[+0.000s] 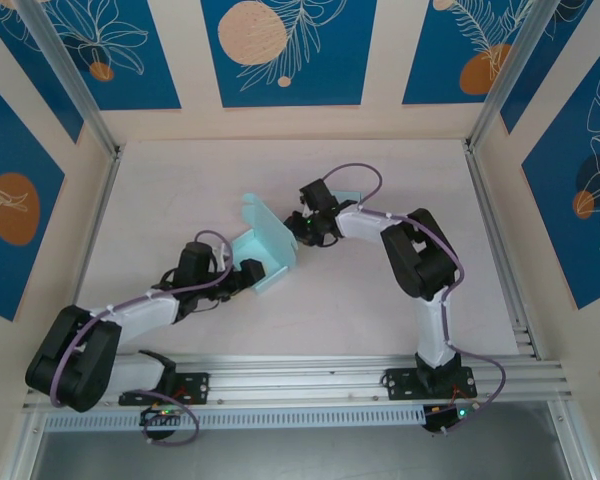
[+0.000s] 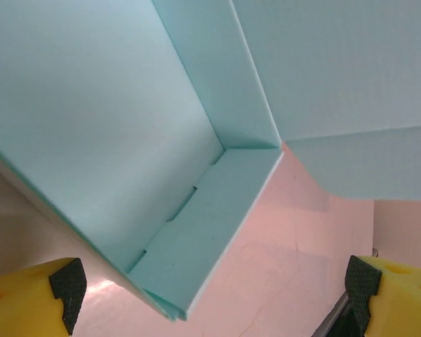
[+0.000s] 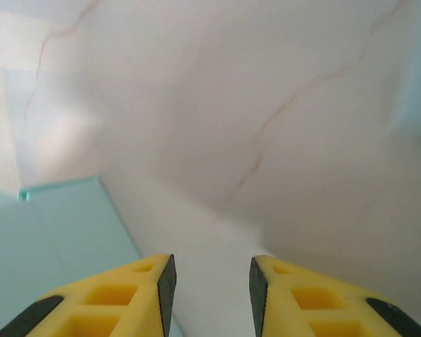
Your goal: Fold the paper box
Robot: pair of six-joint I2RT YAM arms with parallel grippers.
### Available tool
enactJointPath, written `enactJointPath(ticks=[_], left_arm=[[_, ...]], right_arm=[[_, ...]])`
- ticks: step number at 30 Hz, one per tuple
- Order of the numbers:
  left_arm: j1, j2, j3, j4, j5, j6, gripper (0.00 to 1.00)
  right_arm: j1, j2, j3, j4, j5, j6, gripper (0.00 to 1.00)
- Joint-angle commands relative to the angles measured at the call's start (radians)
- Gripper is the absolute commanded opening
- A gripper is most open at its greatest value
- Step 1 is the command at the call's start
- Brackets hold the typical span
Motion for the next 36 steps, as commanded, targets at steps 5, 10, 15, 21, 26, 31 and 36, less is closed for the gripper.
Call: enactJointPath(ticks=[5,10,15,21,26,31,36], left_arm=[[-0.071,0.037,0.070,0.076,0.028,-0.015,0.97],[-0.015,-0.153,0.192,-0.312,-0.138,0.238,0.96],[0.125,-0.189,0.254,-0.379,-0.315,0.543,0.98],[0.159,0.042,0.314,-0.274,-0.250,0.854,1.00],[0.166,0.215,0.438,-0.349,-0.115,0.841,1.00],[0.166,0.294,0.453,-0.356,-0.137,0.718,1.00],[0.164,0.343,0.446,-0.321,-0.042,0.618,1.00]], right_arm=[[-0.078,-0.114,0.001,-0.160,0.078,-0.131,0.36],[-0.083,-0.321,-0.166,-0.210,0.195,-0.146,0.38],[-0.018,-0.527,-0.335,-0.230,0.315,-0.106,0.42],[0.077,-0.684,-0.440,-0.252,0.392,-0.057,0.52],[0.145,-0.744,-0.431,-0.311,0.467,-0.054,0.62],[0.170,-0.775,-0.432,-0.320,0.486,-0.050,0.66],[0.176,-0.783,-0.421,-0.331,0.495,-0.055,0.66]])
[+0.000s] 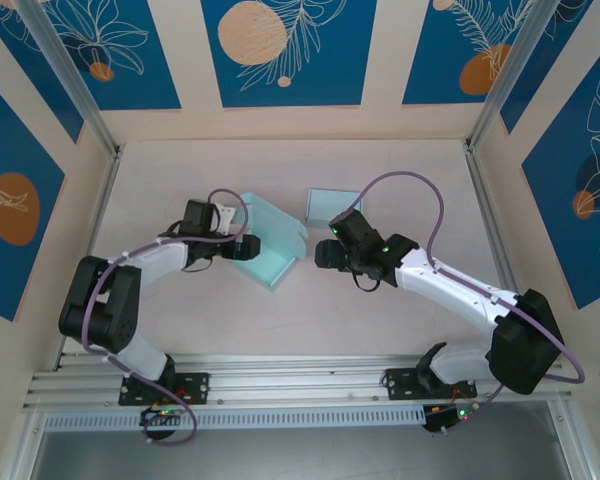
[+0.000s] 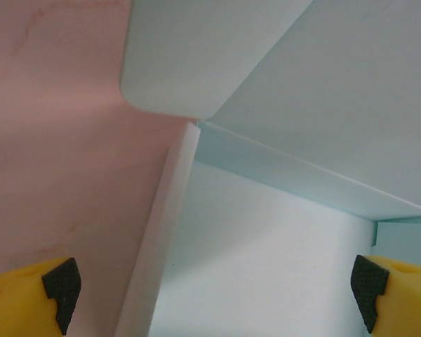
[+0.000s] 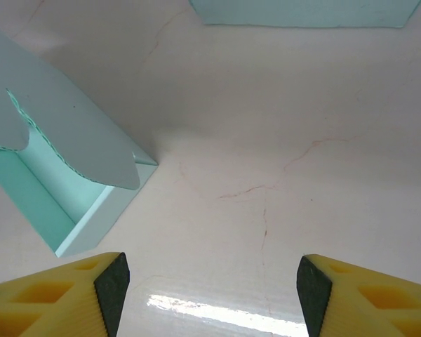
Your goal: Fold the paper box
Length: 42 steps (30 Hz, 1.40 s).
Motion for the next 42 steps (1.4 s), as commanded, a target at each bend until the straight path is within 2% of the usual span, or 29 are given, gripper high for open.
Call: enactJointPath(ticks=[1,4,9,14,17,23,27,30,33,37,42], left_arm=[[0.008,0.018,0.003,0.016,0.113,-0.099,1.00],[-0.003,-0.003,-0.042,0.076,0.162,-0.178,1.00],[-0.065,-0.087,-0.159,0.205,0.165,-0.306,1.00],[-0.155,-0.159,-0.262,0.326,0.125,-0.440,1.00],[-0.183,-0.244,-0.288,0.306,0.080,-0.461,1.00],[-0.178,-0.502,-0.236,-0.028,-0.209,-0.281,1.00],[-0.165,-0.575,-0.179,-0.161,-0.362,-0.102,0.95],[-0.157,-0.542,-0.141,-0.144,-0.379,0.054,0.90],[-0.156,-0.472,-0.083,-0.117,-0.389,0.149,0.90],[-0.156,-0.381,-0.005,-0.112,-0.416,0.196,0.80],[-0.153,-0.282,0.052,-0.131,-0.410,0.203,0.76]], right_arm=[[0.010,-0.022,0.016,-0.029,0.038,0.007,0.66],[0.012,-0.028,0.018,-0.031,0.044,0.007,0.66],[0.001,-0.015,0.032,-0.034,0.021,-0.017,0.66],[-0.008,0.014,0.067,-0.047,0.007,-0.061,0.66],[-0.014,0.026,0.089,-0.056,-0.003,-0.105,0.65],[-0.043,0.042,0.130,-0.061,-0.049,-0.264,0.63],[-0.079,0.040,0.156,-0.044,-0.078,-0.392,0.63],[-0.116,0.045,0.154,0.018,-0.136,-0.467,0.63],[-0.170,0.068,0.152,0.079,-0.224,-0.513,0.63],[-0.235,0.114,0.152,0.148,-0.335,-0.530,0.63],[-0.255,0.171,0.157,0.211,-0.427,-0.572,0.66]])
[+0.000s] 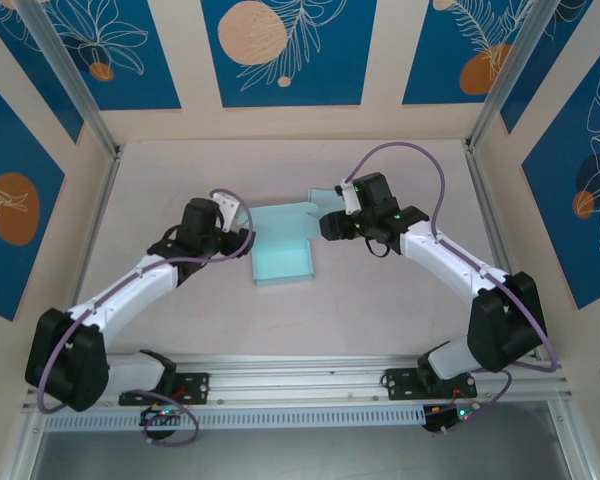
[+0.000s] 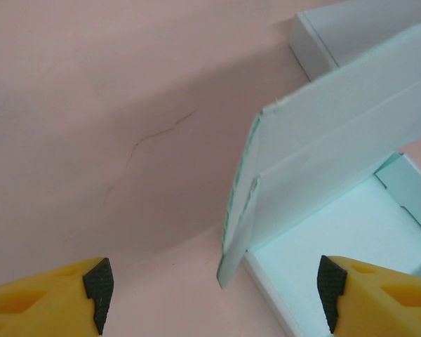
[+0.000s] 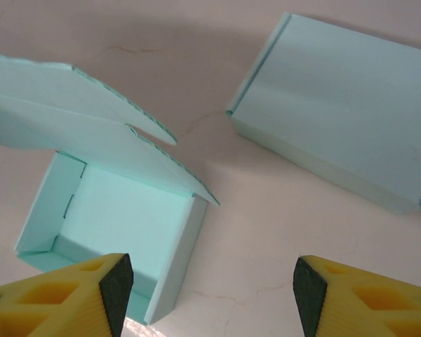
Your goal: Fold the paper box
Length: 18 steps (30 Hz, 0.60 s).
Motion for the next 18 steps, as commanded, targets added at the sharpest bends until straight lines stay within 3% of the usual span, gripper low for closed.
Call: enactJointPath(ticks=[1,12,18], left_arm=[[0.010,0.041,0.042,-0.026,-0.008,0.046,0.76],[0.011,0.117,0.068,-0.025,-0.010,-0.004,0.68],[0.011,0.145,0.073,-0.025,0.003,-0.017,0.62]], right_arm=[[0.000,0.035,0.031,0.065,-0.116,-0.062,0.68],[-0.002,0.168,0.093,0.090,-0.138,-0.087,0.69],[0.000,0.221,0.116,0.106,-0.153,-0.087,0.65]])
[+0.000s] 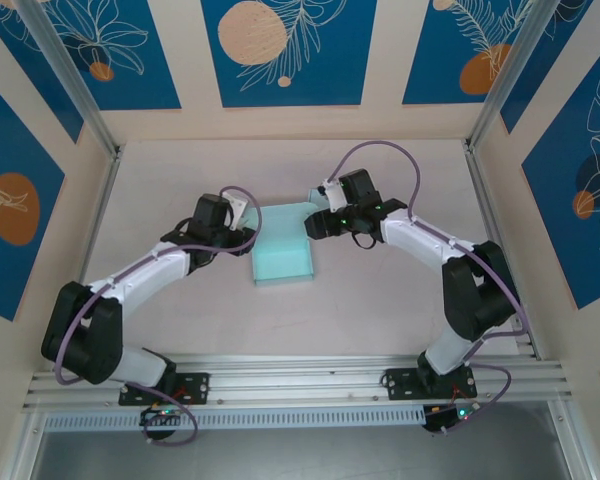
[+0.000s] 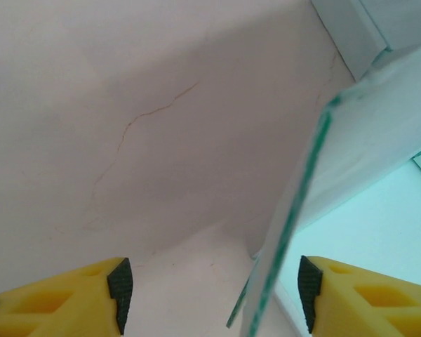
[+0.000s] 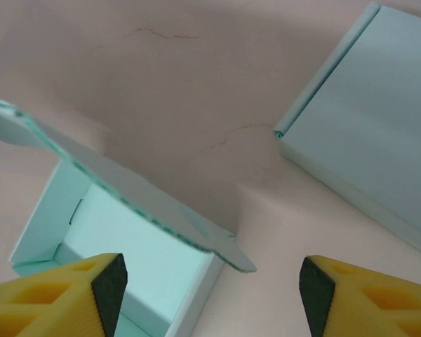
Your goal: Fold the paper box
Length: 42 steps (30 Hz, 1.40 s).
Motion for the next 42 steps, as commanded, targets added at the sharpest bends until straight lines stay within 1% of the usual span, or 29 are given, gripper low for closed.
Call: enactJointPath(ticks=[1,4,5,8,10,12,16,18,20,24,27,30,34,39,42], left_arm=[[0.010,0.012,0.024,-0.014,0.014,-0.014,0.60],[0.011,0.010,0.021,-0.010,0.016,-0.020,0.52],[0.010,0.009,0.020,-0.010,0.019,-0.024,0.47],[0.010,0.010,0.018,-0.001,0.034,-0.038,0.33],[0.010,0.013,0.018,0.006,0.044,-0.049,0.26],[0.010,0.019,0.023,0.009,0.061,-0.066,0.20],[0.009,0.019,0.019,0.042,0.096,-0.128,0.12],[0.009,0.011,0.003,0.084,0.104,-0.184,0.05],[0.005,0.006,-0.019,0.141,0.124,-0.237,0.00],[-0.018,0.018,-0.045,0.211,0.107,-0.306,0.00],[-0.035,0.027,-0.068,0.266,0.085,-0.337,0.00],[-0.044,0.035,-0.092,0.326,0.053,-0.369,0.00],[-0.057,0.038,-0.128,0.405,0.032,-0.400,0.00],[-0.085,0.024,-0.180,0.460,0.011,-0.402,0.00],[-0.089,0.005,-0.204,0.497,-0.004,-0.387,0.00]], right_arm=[[0.002,0.026,0.043,0.022,-0.043,-0.018,0.64],[0.014,0.031,0.047,0.031,-0.045,-0.012,0.62],[0.021,0.031,0.045,0.037,-0.040,-0.009,0.61],[0.040,0.033,0.045,0.040,0.007,0.015,0.55],[0.052,0.036,0.041,0.040,0.038,0.038,0.49],[0.069,0.033,0.032,0.044,0.083,0.067,0.43],[0.109,0.030,0.015,0.054,0.182,0.120,0.33],[0.139,0.031,0.005,0.064,0.255,0.143,0.26],[0.168,0.029,-0.006,0.082,0.311,0.161,0.23],[0.234,0.029,-0.020,0.127,0.420,0.192,0.14],[0.280,0.028,-0.037,0.184,0.491,0.205,0.09],[0.308,0.029,-0.059,0.258,0.527,0.208,0.08],[0.323,0.031,-0.090,0.355,0.522,0.217,0.07],[0.355,0.028,-0.145,0.465,0.554,0.218,0.07],[0.376,0.019,-0.178,0.542,0.581,0.192,0.07]])
